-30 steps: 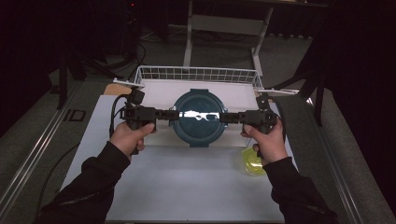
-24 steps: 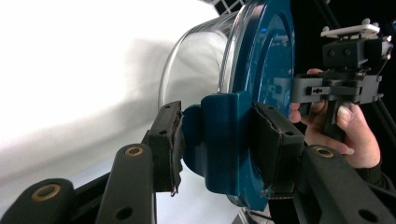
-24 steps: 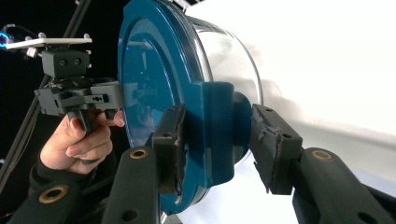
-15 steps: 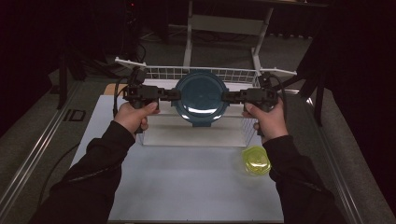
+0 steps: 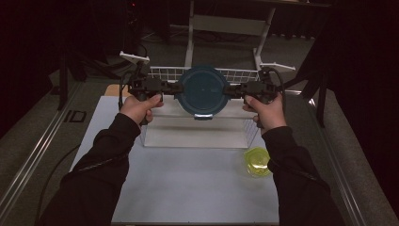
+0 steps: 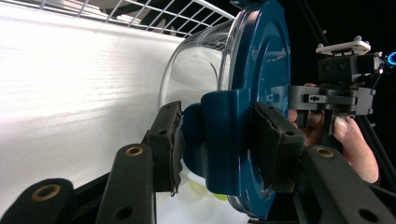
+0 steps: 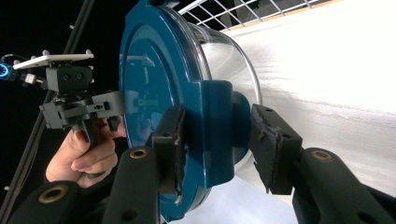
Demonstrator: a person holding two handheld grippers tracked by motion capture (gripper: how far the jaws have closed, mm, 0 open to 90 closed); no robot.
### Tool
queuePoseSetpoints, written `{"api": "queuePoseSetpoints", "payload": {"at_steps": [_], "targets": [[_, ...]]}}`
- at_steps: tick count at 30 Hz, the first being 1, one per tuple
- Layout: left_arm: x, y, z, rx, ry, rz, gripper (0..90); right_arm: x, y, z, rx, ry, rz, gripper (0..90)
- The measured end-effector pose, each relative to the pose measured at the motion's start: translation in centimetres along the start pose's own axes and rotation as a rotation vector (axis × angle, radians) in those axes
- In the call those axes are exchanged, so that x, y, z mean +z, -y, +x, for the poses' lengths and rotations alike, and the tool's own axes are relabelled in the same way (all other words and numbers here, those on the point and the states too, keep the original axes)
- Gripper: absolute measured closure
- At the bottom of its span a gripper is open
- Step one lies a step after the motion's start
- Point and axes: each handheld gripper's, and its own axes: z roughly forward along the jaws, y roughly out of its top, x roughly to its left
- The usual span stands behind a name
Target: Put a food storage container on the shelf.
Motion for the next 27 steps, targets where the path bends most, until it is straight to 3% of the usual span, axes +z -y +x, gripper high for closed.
{"api": "queuePoseSetpoints", "payload": {"at_steps": [3, 5, 7, 8, 10, 13, 15, 18, 21, 23, 25, 27], "targets": [[0.3, -0.2, 0.5, -0.006, 0.009, -0.003, 55.9, 0.1, -0.4, 0.1, 0.002, 0.014, 0.024, 56.2], [0.6, -0.3, 0.7, -0.016, 0.002, -0.002, 54.3, 0.2, -0.5, 0.2, 0.004, 0.051, 0.015, 55.7], [1.0, -0.4, 0.7, -0.017, -0.019, 0.003, 49.8, 0.3, -0.7, 0.2, 0.006, 0.104, -0.005, 66.4], [1.2, -0.3, 1.0, -0.032, -0.020, 0.009, 46.9, 0.3, -0.9, 0.2, 0.006, 0.122, -0.004, 65.1], [1.5, -0.2, 1.5, -0.039, -0.002, 0.011, 47.4, 0.4, -1.1, 0.2, 0.012, 0.125, -0.006, 64.5], [1.5, -0.2, 1.5, -0.025, -0.009, -0.005, 47.4, 0.6, -1.1, 0.0, 0.014, 0.125, -0.016, 63.5], [1.4, 0.0, 1.3, 0.006, -0.029, -0.019, 46.0, 0.6, -1.0, -0.1, 0.018, 0.114, -0.018, 62.5], [0.8, 0.0, 1.0, 0.025, -0.050, -0.039, 44.3, 0.5, -0.7, 0.1, -0.019, 0.120, -0.016, 55.9], [0.0, 0.2, 0.5, 0.050, -0.053, -0.063, 43.7, 0.2, -0.4, 0.9, -0.090, 0.164, -0.030, 51.9], [-0.5, 0.5, 0.1, 0.072, -0.061, -0.066, 43.7, 0.1, -0.1, 1.3, -0.131, 0.161, -0.026, 47.7], [-1.0, 1.0, -0.3, 0.106, -0.062, -0.078, 42.9, -0.2, 0.3, 1.8, -0.156, 0.151, -0.033, 47.9], [-1.3, 1.2, -0.5, 0.113, -0.068, -0.086, 41.1, -0.3, 0.6, 2.0, -0.170, 0.156, -0.039, 48.7]]}}
